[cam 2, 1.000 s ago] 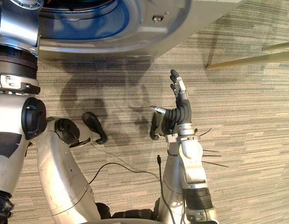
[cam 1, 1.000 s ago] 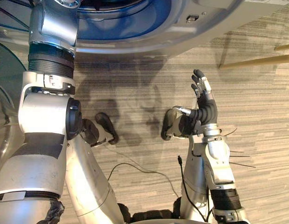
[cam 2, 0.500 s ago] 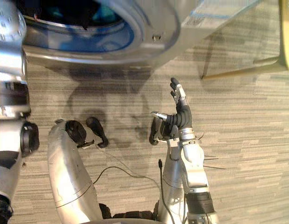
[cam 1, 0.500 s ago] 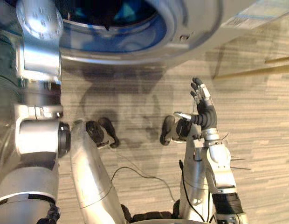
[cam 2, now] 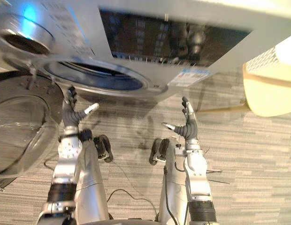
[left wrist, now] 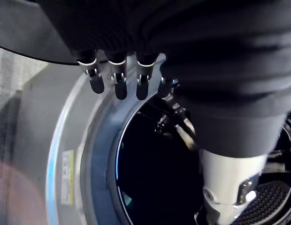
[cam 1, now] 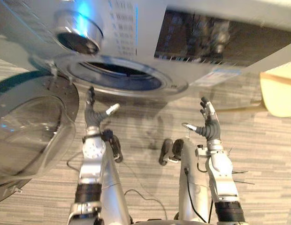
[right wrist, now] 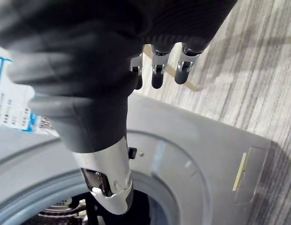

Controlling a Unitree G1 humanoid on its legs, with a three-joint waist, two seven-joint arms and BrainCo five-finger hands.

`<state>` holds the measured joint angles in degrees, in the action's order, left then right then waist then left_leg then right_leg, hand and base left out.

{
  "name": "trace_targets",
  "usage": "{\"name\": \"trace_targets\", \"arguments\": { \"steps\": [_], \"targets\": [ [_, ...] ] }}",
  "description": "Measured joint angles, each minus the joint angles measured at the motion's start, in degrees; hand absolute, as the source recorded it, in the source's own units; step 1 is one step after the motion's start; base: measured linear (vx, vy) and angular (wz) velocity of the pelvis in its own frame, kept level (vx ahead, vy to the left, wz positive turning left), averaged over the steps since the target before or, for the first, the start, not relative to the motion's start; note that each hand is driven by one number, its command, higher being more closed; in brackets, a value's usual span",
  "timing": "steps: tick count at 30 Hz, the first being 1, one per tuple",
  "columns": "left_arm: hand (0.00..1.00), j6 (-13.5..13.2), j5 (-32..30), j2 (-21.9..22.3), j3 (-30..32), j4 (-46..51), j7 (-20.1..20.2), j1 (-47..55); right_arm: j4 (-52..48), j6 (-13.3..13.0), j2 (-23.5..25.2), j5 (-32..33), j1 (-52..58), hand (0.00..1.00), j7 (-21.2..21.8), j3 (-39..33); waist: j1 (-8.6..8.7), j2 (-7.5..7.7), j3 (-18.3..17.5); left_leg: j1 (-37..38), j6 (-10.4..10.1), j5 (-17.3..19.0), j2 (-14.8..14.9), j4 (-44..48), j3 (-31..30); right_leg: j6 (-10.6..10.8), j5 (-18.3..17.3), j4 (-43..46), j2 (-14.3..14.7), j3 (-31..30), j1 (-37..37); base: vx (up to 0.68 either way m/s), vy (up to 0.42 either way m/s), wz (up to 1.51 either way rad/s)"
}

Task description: Pick up the laundry basket with both hands and put the clothes into the washing machine.

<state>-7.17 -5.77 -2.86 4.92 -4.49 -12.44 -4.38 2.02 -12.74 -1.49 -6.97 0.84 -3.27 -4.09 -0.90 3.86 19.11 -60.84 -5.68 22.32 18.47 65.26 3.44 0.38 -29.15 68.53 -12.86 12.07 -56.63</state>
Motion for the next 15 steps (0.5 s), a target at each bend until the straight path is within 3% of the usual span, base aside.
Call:
{"name": "trace_targets", "arguments": {
  "steps": [6,8,11,13,15],
  "targets": [
    [0.00,-1.0,2.9,1.9,-3.3,-9.8,3.6,9.4,9.7,0.8,-1.5,0.9,2.6,0.00,-0.4,1.3,-0.25,-1.80,-3.8,20.0,-1.1,-3.9,-2.1,-16.5,2.1,1.2,3.0,-16.1,0.5,4.5,21.0,0.14,-0.039,0.25],
    [0.00,-1.0,3.0,1.9,-3.3,-14.6,4.1,9.8,12.3,0.8,-1.5,0.9,2.8,0.00,-0.5,2.2,-0.32,-1.72,-4.5,24.9,-1.0,-5.4,-2.8,-21.4,3.2,1.6,4.3,-20.2,0.3,5.2,25.5,0.15,-0.001,0.14],
    [0.00,-1.1,3.6,1.1,-3.3,-26.3,5.0,9.0,21.3,0.8,-2.0,1.6,1.9,0.00,-0.4,4.3,-0.22,-1.75,-6.6,32.3,-0.9,-9.3,-4.8,-31.3,4.5,2.3,7.3,-28.6,0.4,6.4,32.0,0.10,-0.010,0.14],
    [0.00,-1.0,3.5,0.3,-3.3,-35.8,5.1,7.9,30.0,1.5,-3.0,1.6,0.6,0.00,-0.4,5.0,0.06,-2.53,-7.7,37.7,-1.1,-12.9,-6.1,-39.4,4.6,2.7,10.4,-36.4,1.2,8.1,37.6,0.13,0.013,0.25],
    [0.00,-1.0,3.4,-0.3,-3.3,-39.6,5.1,7.7,34.2,2.0,-3.9,1.6,0.1,0.00,-0.4,5.1,0.05,-3.00,-8.0,41.1,-1.1,-15.4,-6.9,-44.6,4.6,3.0,12.3,-41.1,1.8,8.9,40.9,0.11,0.026,0.20]
  ]
}}
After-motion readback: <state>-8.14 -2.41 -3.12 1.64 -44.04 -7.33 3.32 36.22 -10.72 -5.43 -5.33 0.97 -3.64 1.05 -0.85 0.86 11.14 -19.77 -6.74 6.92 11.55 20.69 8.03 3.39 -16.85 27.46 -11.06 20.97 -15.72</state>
